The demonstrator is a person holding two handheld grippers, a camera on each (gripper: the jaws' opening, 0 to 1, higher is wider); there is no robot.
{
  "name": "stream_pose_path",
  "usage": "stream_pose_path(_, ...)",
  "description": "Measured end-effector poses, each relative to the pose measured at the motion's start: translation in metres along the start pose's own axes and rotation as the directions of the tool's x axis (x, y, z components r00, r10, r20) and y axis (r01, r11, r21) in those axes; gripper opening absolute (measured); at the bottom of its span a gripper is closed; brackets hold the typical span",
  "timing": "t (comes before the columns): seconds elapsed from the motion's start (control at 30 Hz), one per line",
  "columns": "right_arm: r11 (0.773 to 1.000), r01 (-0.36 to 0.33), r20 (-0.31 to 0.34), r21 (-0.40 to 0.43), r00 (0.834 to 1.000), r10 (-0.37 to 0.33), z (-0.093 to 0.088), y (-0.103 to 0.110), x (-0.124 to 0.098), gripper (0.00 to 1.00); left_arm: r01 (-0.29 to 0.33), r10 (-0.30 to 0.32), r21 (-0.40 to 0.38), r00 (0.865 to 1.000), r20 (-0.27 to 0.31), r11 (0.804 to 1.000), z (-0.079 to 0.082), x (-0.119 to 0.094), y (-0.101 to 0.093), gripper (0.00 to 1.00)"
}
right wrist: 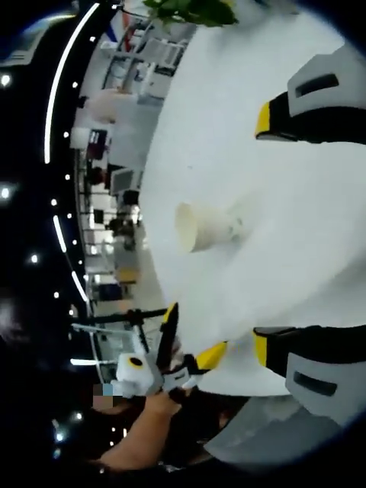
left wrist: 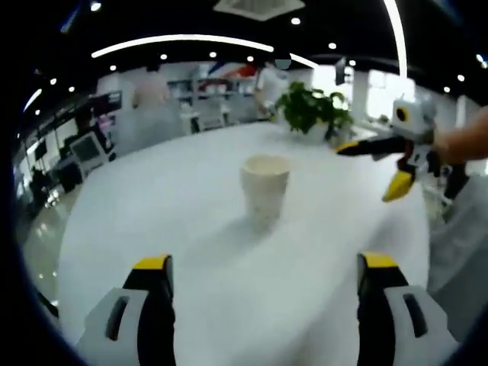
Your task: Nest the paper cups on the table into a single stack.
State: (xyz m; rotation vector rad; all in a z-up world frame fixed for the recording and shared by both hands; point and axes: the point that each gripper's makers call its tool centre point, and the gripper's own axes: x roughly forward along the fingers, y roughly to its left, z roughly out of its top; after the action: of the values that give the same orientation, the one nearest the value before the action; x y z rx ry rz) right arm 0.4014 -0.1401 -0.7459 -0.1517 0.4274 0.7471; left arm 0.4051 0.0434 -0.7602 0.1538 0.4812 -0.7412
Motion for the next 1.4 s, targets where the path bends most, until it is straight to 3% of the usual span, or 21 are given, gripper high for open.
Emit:
stream_pose_path(0.27, 0.997, 0.061, 0.049, 0.056, 0.997, -0.064, -0.010, 0.015, -0.034, 1.00, -0.030, 0.031, -0.030, 0.999, 0.041, 0.999, -0.003, -0.028, -0.011, 0.99)
stream_pose_path(0.33, 0.996, 0.079, 0.052, 0.034, 0.995, -0.081, -0.017, 0.017, -0.041, 1.00, -0.045, 0.046, -0.022, 0.998, 0.043, 0.999, -0.005, -0.035, -0.011, 0.99)
stream_pose_path(0.67, 0.991, 0.105, 0.053, 0.080, 0.993, -0.110, -0.034, 0.008, -0.067, 1.00, -0.079, 0.081, -0.043, 0.996, 0.037, 0.996, -0.022, -0.059, -0.004, 0.99)
stream_pose_path(0.9, 0.990, 0.107, 0.059, 0.087, 0.992, -0.113, -0.043, 0.015, -0.076, 1.00, -0.061, 0.065, -0.052, 0.995, 0.076, 0.997, -0.019, -0.064, -0.012, 0.99)
stream_pose_path(1.4, 0.992, 0.106, 0.072, 0.067, 0.991, -0.111, -0.036, 0.013, -0.083, 1.00, -0.081, 0.084, -0.044, 0.994, 0.065, 0.996, -0.018, -0.074, -0.006, 0.99)
